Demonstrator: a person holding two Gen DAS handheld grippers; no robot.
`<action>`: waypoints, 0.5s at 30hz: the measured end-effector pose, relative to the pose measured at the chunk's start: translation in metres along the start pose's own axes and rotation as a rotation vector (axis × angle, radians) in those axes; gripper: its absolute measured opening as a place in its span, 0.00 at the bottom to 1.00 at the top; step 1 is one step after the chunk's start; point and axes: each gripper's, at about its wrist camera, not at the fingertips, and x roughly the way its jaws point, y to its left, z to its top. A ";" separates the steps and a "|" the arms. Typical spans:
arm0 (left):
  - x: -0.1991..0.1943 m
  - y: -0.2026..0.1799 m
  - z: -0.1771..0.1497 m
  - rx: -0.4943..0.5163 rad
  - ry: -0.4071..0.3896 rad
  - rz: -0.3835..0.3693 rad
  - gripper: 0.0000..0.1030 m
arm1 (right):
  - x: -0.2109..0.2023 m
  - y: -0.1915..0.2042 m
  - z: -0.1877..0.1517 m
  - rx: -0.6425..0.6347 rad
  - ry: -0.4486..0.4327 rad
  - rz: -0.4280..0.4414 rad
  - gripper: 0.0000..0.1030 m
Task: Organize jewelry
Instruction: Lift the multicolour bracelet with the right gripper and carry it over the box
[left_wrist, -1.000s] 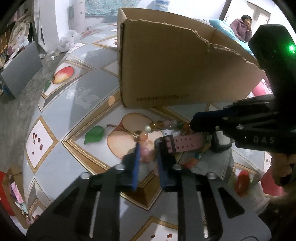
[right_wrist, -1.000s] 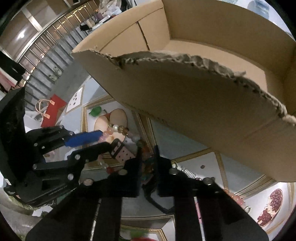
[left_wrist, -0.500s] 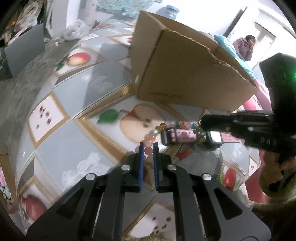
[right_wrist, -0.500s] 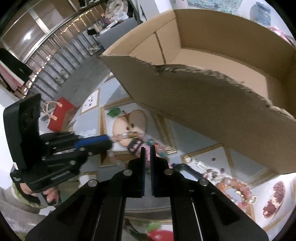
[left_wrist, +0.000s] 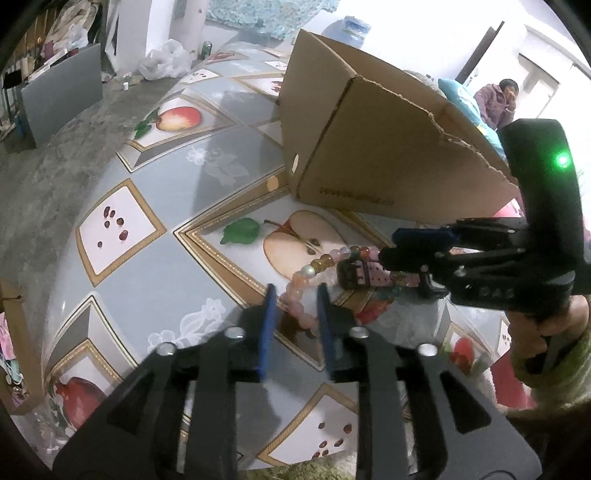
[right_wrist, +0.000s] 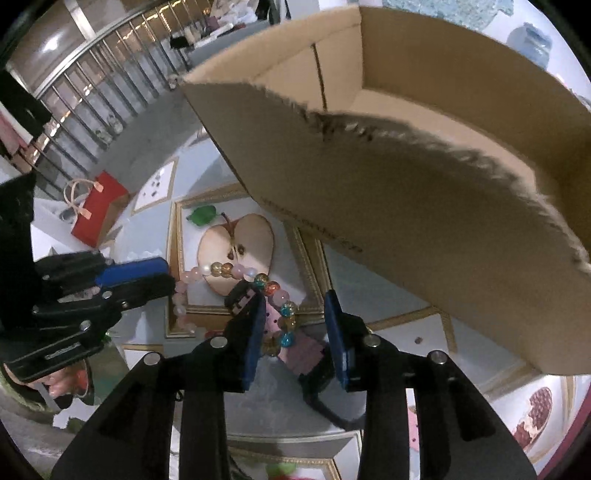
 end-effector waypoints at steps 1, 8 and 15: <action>0.002 -0.001 0.001 0.006 0.008 0.004 0.25 | 0.002 0.000 0.000 -0.005 0.005 -0.006 0.31; 0.017 -0.013 0.003 0.070 0.032 0.092 0.25 | 0.003 0.003 0.002 -0.038 0.013 0.007 0.10; 0.021 -0.020 0.005 0.106 0.026 0.126 0.08 | -0.008 0.003 -0.003 -0.014 -0.023 0.037 0.10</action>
